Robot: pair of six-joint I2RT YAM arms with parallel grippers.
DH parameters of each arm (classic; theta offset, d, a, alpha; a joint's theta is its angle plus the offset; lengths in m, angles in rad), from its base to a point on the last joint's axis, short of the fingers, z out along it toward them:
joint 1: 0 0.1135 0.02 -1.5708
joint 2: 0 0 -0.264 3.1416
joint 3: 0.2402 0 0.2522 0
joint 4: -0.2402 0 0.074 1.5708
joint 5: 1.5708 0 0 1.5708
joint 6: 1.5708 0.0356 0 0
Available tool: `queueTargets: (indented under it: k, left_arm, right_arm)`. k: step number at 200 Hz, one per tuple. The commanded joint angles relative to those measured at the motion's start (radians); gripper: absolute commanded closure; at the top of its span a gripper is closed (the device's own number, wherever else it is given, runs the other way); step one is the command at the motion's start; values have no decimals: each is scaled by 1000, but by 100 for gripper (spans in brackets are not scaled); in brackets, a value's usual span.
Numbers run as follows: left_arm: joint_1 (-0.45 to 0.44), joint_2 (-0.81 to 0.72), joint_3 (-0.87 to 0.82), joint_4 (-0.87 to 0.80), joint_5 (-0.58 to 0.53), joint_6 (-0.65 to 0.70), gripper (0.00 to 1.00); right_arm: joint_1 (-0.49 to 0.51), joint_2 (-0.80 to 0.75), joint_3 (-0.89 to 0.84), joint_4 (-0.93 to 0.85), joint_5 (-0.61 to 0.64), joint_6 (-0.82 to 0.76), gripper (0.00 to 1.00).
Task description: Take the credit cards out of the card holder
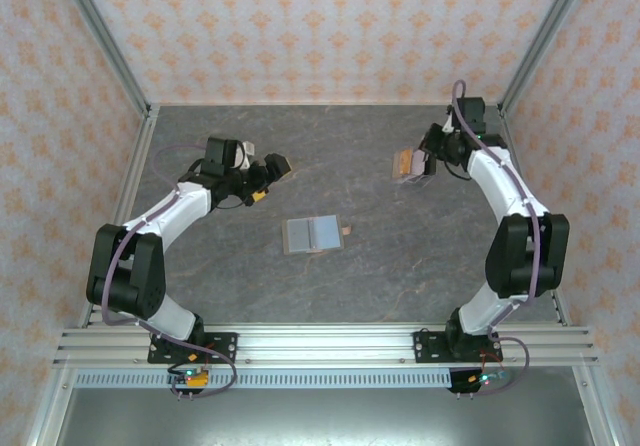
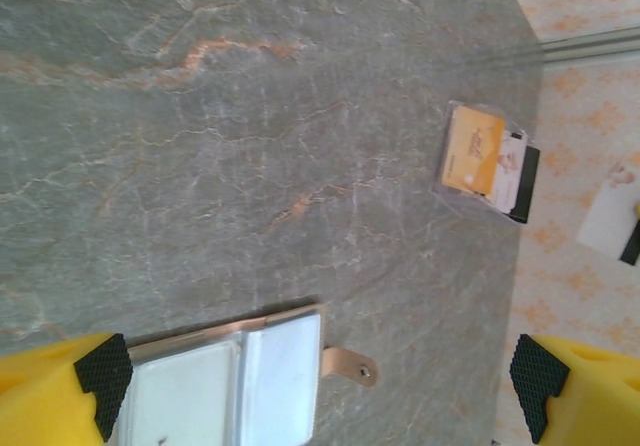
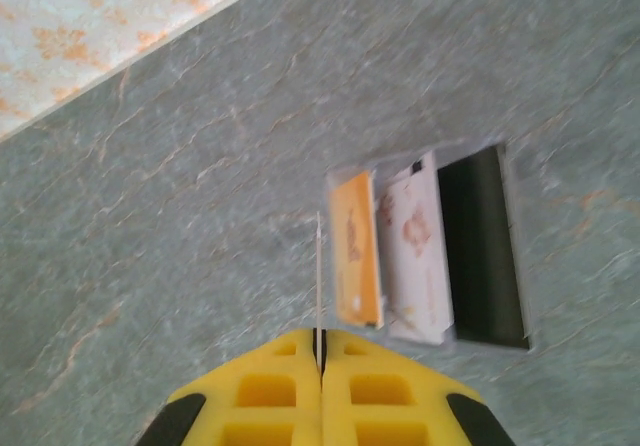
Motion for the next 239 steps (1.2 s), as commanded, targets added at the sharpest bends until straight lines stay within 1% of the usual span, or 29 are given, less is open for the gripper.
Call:
queueTargets:
  k: [1,23,67,110,137,168,185,206,239]
  left_arm:
    - [6,-14,44,-83,-54,69,0]
    - [5,-11,48,-96,-48,78,0]
    - [5,-8,38,-114,-46,94,0]
    - [5,-7,33,-108,-38,94,0]
    - [5,1,32,-105,-30,93,0]
    - [5,4,29,-99,-26,88,0]
    - [6,1,30,-104,-27,89,0]
    - [10,-10,31,-118,-36,97,0]
    - [19,-24,28,-139,-48,101,0]
  right_arm:
    - [-21,78,66,-95,-17,-89,100]
    - [-29,152,138,-147,-19,-114,100]
    - [-31,246,206,-175,8,-131,100]
    - [-30,287,218,-185,1,-126,100]
    - [-31,301,227,-196,-2,-141,98]
    - [-31,331,269,-226,1,-149,91]
    - [-31,341,293,-249,15,-150,80]
    - [-31,331,304,-262,37,-151,75]
    - [-30,271,278,-258,-2,-121,72]
